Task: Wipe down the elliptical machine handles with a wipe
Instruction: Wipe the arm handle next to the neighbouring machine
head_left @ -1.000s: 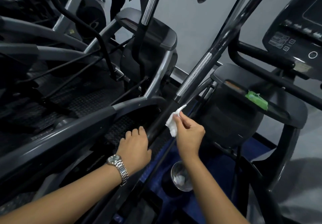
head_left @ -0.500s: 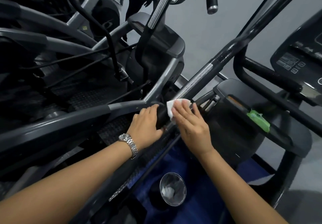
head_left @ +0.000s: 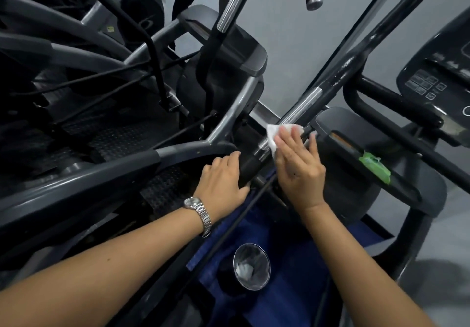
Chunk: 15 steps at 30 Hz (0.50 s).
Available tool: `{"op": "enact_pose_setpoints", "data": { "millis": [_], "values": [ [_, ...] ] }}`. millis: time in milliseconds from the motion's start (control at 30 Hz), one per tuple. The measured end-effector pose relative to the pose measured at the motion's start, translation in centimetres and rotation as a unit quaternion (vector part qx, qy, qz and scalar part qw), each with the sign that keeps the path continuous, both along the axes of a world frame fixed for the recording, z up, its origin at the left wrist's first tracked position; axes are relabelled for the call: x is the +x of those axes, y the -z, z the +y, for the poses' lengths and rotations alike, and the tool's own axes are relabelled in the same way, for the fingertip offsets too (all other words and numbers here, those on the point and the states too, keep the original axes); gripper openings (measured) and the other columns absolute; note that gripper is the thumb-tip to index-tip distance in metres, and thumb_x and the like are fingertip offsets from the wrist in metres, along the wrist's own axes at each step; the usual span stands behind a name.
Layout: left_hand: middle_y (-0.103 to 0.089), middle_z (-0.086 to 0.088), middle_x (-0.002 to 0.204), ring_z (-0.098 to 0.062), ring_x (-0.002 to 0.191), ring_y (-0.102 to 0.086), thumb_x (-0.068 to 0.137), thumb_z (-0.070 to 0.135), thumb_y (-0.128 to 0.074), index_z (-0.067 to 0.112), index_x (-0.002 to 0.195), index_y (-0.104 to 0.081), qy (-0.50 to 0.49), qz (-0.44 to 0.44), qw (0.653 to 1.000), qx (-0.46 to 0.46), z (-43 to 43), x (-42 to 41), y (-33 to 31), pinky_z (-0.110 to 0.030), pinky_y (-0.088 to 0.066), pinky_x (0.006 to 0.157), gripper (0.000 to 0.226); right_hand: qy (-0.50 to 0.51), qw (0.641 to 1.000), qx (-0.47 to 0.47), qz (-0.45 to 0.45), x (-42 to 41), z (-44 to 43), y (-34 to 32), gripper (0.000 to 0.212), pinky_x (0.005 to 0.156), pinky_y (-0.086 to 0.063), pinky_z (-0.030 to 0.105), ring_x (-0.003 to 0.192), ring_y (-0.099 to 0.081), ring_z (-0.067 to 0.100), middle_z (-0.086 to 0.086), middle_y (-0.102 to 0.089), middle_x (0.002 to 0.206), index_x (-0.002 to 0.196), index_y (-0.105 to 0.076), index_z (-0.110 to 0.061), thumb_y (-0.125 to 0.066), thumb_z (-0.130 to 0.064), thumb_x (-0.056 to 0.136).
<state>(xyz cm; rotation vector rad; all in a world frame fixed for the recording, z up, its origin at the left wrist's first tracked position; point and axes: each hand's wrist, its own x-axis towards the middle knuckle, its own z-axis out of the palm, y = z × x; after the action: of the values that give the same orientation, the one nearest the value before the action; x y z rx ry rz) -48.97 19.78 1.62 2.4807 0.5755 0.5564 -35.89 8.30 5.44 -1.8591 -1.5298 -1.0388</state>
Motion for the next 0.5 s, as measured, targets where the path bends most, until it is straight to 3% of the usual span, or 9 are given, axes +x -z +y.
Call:
{"op": "enact_pose_setpoints", "data": {
  "millis": [133, 267, 367, 500],
  "values": [
    [-0.047, -0.004, 0.132, -0.023, 0.118, -0.043, 0.083, 0.038, -0.057, 0.011, 0.143, -0.023, 0.009, 0.012, 1.0, -0.002, 0.1, -0.1, 0.0, -0.037, -0.035, 0.096, 0.075, -0.026, 0.997, -0.061, -0.035, -1.5, -0.5, 0.5, 0.023, 0.107, -0.034, 0.06, 0.122, -0.057, 0.023, 0.004, -0.063, 0.123, 0.111, -0.071, -0.009, -0.068, -0.014, 0.089],
    [-0.05, -0.004, 0.128, -0.023, 0.116, -0.045, 0.084, 0.046, -0.056, 0.011, 0.141, -0.026, 0.009, 0.003, 1.0, 0.001, 0.2, 0.0, 0.2, -0.038, -0.037, 0.094, 0.073, 0.012, 1.0, -0.015, -0.015, 0.3, -0.6, -1.3, 0.019, 0.104, -0.035, 0.063, 0.116, -0.06, 0.021, 0.002, -0.063, 0.12, 0.107, -0.071, -0.01, -0.069, -0.018, 0.09],
    [-0.049, -0.002, 0.13, -0.022, 0.117, -0.045, 0.084, 0.044, -0.057, 0.012, 0.142, -0.025, 0.005, 0.009, 1.0, 0.011, 0.3, 0.1, 0.3, -0.037, -0.035, 0.093, 0.074, -0.004, 0.999, -0.034, -0.016, -0.9, 0.6, -1.3, 0.025, 0.107, -0.035, 0.06, 0.117, -0.058, 0.016, 0.0, -0.062, 0.12, 0.105, -0.072, -0.008, -0.071, -0.026, 0.088],
    [-0.049, -0.001, 0.13, -0.02, 0.117, -0.044, 0.083, 0.044, -0.058, 0.012, 0.142, -0.024, 0.006, 0.013, 1.0, 0.013, 0.2, 0.0, 0.2, -0.036, -0.035, 0.095, 0.076, -0.029, 0.997, -0.064, -0.014, -1.0, -0.5, -1.5, 0.01, 0.105, -0.034, 0.064, 0.114, -0.062, 0.016, -0.002, -0.067, 0.114, 0.092, -0.074, -0.008, -0.076, -0.007, 0.082]
  ]
}}
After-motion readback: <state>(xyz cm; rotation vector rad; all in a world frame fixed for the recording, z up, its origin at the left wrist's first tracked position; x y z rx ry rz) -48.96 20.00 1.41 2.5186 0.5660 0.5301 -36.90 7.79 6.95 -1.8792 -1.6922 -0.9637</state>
